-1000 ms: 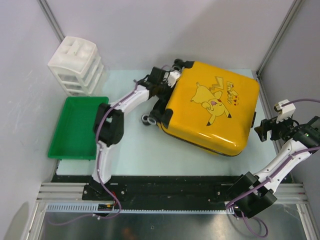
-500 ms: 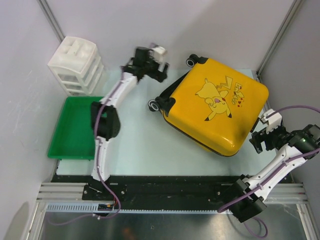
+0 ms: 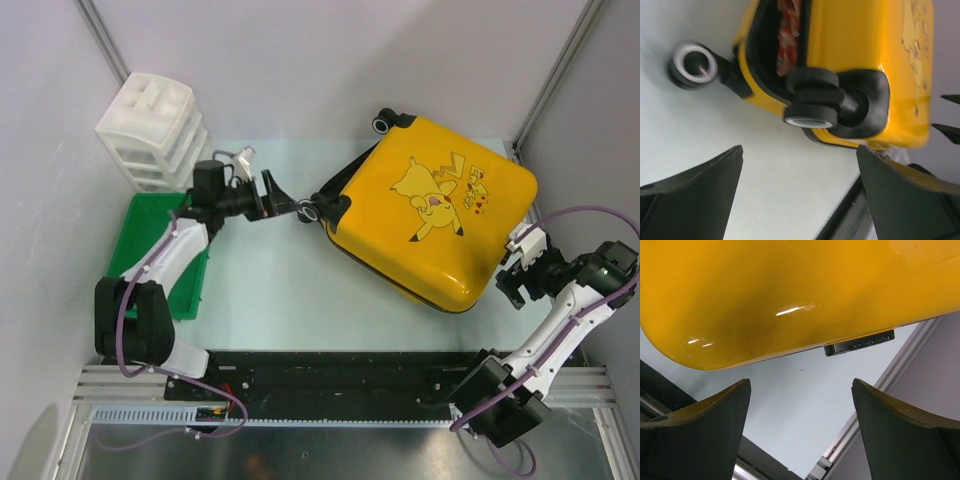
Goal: Open, take out, and arrange the luggage
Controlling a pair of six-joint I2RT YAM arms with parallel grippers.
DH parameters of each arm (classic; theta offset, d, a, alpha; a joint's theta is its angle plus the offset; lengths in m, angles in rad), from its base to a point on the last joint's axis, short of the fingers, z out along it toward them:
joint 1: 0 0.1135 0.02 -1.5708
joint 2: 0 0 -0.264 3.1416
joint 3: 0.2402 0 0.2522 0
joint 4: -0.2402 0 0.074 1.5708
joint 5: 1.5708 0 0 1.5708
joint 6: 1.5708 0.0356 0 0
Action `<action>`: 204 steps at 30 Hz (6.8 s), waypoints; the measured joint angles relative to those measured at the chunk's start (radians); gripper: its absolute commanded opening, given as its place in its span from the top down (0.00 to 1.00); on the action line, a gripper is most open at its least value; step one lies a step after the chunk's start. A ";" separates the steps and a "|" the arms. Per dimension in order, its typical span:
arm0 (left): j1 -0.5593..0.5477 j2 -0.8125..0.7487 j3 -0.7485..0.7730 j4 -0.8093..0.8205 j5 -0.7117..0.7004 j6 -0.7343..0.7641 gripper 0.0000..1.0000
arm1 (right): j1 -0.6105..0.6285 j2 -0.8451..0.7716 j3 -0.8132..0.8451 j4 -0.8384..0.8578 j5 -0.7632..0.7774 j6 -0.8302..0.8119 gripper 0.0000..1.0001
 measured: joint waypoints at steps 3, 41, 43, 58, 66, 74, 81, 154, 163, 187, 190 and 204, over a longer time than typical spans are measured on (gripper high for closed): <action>-0.062 -0.024 -0.105 0.110 0.014 -0.149 0.00 | 0.032 -0.011 0.000 -0.002 0.021 0.000 0.12; -0.054 0.299 0.192 0.378 -0.298 -0.245 0.00 | 0.243 0.129 0.001 1.023 0.253 1.045 0.26; -0.045 0.205 0.074 0.351 -0.312 -0.232 0.00 | 0.322 0.190 0.055 1.169 0.315 1.122 0.27; -0.106 -0.065 -0.372 0.249 -0.223 -0.227 0.00 | 0.416 1.040 0.724 1.327 0.389 1.317 0.32; -0.180 -0.082 -0.468 0.244 -0.187 -0.245 0.00 | 0.447 1.303 0.914 1.131 0.248 1.241 0.40; -0.235 -0.080 -0.501 0.329 -0.118 -0.296 0.00 | 0.449 1.294 0.824 1.004 0.094 1.087 0.49; -0.266 0.086 -0.350 0.442 -0.068 -0.354 0.00 | 0.367 1.015 0.436 0.900 -0.013 0.992 0.51; -0.380 0.271 0.058 0.426 -0.018 -0.440 0.00 | 1.102 0.012 0.342 0.285 0.546 0.960 0.18; -0.274 0.408 -0.018 0.867 0.203 -0.608 0.02 | 0.898 0.047 0.342 0.291 0.432 0.976 0.18; -0.285 0.704 -0.011 1.364 0.200 -0.996 0.07 | 0.901 0.064 0.341 0.291 0.406 0.975 0.18; -0.300 0.708 0.000 1.372 0.192 -1.026 0.09 | 0.904 0.064 0.341 0.291 0.406 0.975 0.18; -0.308 0.655 -0.013 1.355 0.156 -1.128 0.20 | 0.926 0.053 0.341 0.291 0.406 0.971 0.18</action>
